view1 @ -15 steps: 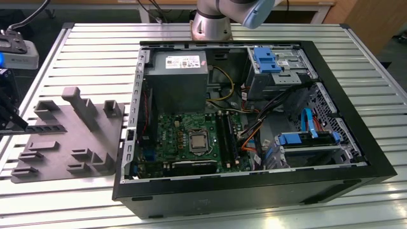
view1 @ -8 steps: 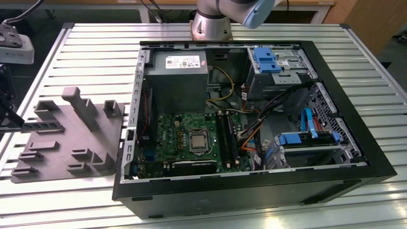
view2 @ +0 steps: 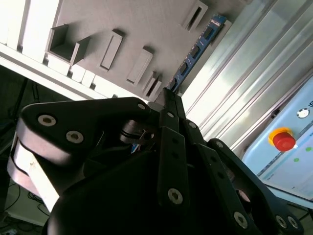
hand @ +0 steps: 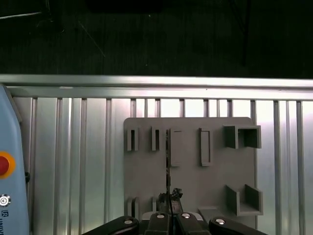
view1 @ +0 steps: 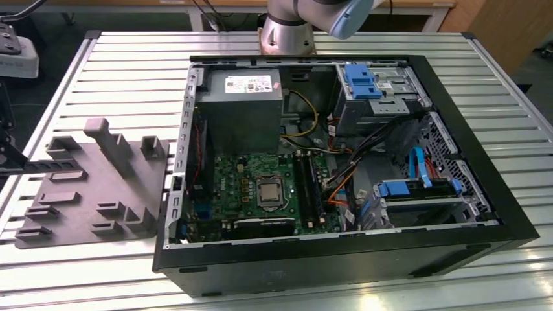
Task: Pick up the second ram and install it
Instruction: 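Pick up the second ram and move it above second insertion slot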
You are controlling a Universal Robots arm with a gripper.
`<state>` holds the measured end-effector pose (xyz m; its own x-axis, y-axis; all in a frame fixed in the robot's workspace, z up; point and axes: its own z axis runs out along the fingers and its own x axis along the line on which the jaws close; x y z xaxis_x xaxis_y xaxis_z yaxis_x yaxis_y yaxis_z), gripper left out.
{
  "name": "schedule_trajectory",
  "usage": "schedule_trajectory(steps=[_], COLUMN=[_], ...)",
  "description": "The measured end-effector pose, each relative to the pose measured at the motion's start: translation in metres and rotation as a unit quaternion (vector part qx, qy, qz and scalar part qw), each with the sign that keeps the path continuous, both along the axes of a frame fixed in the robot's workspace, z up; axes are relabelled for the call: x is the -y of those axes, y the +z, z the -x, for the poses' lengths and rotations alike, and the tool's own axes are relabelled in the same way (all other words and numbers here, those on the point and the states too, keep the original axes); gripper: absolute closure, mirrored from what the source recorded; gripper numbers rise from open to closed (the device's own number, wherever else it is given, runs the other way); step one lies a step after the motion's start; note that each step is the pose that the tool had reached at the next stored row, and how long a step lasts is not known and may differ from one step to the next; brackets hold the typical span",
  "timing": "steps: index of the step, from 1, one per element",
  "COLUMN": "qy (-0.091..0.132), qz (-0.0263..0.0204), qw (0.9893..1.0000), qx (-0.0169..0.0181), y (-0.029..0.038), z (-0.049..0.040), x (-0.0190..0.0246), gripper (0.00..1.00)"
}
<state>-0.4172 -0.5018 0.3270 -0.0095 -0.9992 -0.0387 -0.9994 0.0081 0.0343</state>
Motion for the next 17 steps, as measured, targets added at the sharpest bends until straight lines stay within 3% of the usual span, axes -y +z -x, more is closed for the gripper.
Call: schedule_trajectory(steps=[13,17], qy=[0.0,0.0], qz=[-0.0012,-0.0035], qw=[1.0,1.0], qx=[0.0019,0.0022], y=[0.019,0.0265], z=[0.001,0.0014], x=[0.0,-0.0001], gripper=[0.89,0.89])
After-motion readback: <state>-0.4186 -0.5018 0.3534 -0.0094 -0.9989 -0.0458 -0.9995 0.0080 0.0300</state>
